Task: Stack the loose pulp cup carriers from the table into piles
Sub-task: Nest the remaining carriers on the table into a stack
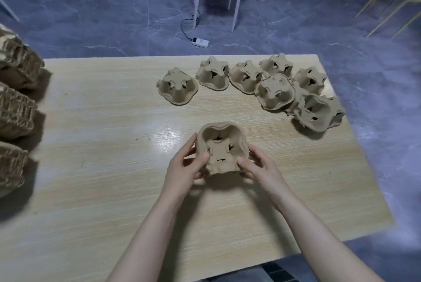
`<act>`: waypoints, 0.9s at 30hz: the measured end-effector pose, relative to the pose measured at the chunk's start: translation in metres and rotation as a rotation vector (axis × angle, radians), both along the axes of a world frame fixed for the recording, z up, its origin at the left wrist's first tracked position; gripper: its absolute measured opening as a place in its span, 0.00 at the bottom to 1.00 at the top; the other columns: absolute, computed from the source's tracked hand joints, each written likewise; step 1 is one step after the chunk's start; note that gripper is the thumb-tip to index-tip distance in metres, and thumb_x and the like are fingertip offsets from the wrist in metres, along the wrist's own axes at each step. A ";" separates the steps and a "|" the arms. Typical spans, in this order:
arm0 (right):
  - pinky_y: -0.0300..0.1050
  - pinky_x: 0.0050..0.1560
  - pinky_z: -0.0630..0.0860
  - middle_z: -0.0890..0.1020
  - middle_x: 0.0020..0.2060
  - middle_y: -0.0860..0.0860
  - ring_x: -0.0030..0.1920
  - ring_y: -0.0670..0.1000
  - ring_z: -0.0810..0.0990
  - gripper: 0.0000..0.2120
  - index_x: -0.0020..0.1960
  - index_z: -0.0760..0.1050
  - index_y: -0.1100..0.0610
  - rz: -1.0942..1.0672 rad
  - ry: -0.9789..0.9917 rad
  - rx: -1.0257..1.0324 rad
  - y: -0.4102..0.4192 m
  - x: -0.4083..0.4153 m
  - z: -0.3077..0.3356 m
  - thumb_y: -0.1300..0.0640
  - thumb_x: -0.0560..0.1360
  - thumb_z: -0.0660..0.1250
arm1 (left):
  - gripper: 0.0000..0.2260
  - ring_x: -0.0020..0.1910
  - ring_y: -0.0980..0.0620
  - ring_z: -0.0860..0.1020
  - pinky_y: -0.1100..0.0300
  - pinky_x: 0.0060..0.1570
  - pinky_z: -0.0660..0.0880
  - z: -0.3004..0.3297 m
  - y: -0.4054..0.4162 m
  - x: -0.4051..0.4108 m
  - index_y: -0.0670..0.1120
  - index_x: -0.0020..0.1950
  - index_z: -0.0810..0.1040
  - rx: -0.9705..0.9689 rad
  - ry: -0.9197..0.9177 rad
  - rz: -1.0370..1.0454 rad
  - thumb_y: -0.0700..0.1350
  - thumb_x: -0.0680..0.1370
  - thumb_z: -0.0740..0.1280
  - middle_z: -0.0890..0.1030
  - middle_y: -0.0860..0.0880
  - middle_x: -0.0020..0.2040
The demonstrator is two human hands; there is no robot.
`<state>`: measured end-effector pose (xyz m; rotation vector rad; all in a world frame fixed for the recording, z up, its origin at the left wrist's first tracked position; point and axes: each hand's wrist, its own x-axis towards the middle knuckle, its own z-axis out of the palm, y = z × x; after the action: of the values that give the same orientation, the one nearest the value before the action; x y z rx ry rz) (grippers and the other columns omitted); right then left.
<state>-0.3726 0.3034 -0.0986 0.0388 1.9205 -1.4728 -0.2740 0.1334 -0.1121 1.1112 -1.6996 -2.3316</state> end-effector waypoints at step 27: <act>0.51 0.54 0.78 0.82 0.51 0.52 0.49 0.49 0.80 0.15 0.63 0.76 0.52 -0.087 0.097 0.108 0.124 -0.124 0.001 0.59 0.77 0.68 | 0.26 0.53 0.58 0.82 0.56 0.50 0.81 0.001 0.114 -0.112 0.58 0.72 0.72 0.009 0.005 0.016 0.44 0.76 0.72 0.79 0.58 0.63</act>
<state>-0.4967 0.4277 -0.0978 0.1033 2.0993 -1.4502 -0.3856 0.2471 -0.1113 1.1157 -1.6739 -2.3335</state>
